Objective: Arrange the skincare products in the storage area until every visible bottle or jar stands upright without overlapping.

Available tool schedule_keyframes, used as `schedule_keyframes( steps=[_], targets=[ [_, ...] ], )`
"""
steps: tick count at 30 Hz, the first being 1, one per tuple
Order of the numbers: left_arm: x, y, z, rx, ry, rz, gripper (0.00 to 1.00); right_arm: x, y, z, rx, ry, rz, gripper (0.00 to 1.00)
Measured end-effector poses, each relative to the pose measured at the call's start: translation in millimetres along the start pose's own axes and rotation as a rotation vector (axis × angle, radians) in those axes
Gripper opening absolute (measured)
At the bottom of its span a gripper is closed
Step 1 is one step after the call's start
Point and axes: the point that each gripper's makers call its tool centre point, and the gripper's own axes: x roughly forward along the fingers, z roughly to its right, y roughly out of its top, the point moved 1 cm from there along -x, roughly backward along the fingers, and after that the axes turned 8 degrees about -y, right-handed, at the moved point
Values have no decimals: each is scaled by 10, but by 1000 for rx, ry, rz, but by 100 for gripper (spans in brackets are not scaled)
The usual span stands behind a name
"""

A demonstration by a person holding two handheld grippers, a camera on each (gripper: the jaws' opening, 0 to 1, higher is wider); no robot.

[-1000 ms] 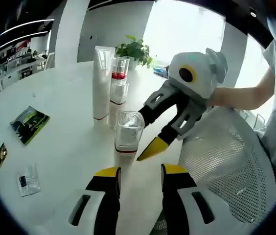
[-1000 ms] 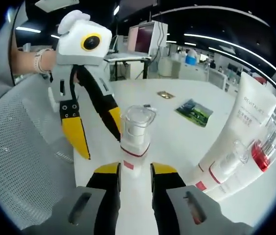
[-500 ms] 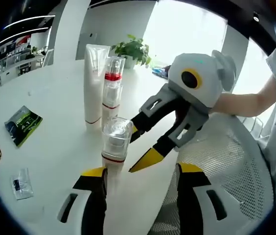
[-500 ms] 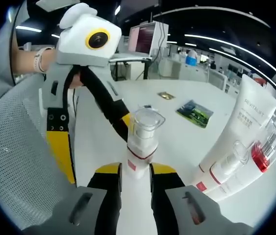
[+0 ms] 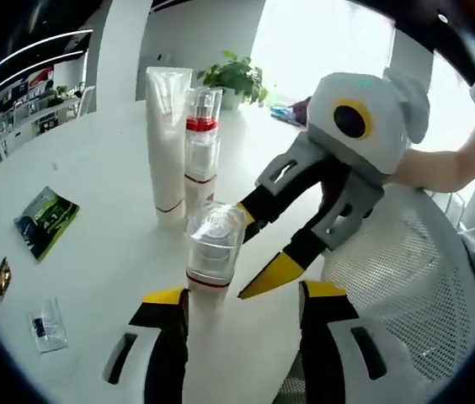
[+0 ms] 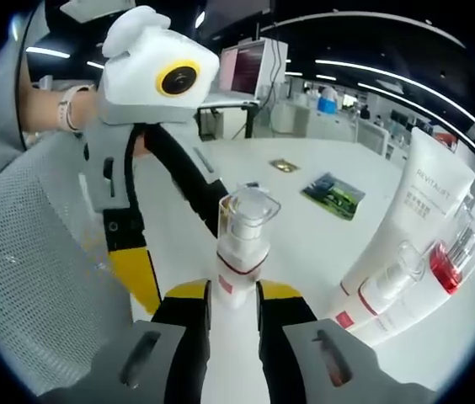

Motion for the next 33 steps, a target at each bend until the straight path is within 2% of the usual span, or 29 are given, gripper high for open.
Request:
schedule_keyframes(
  steps=[2,9,13,19,25,33],
  targets=[
    [24,-3,-27,29,6,-15,43,-3,2,1,-1,1,1,20],
    [100,-22,-54,57,10,-48,36,-24,2,39,2,-9,4,19],
    [32,-69,-115,25,40,-51,37,-34,-12,40,8,-12,5,19],
    [-106,-134,-162,-15,68,-48,28,-24,-11,49,13,-11,6,19],
    [-95,-66,-87,-7,58,-19,23,-7,-7,26,11,-5,6,19],
    [-3,-22,-125,53,68,-47,19,-40,-28,61,21,-20,6,17]
  ],
)
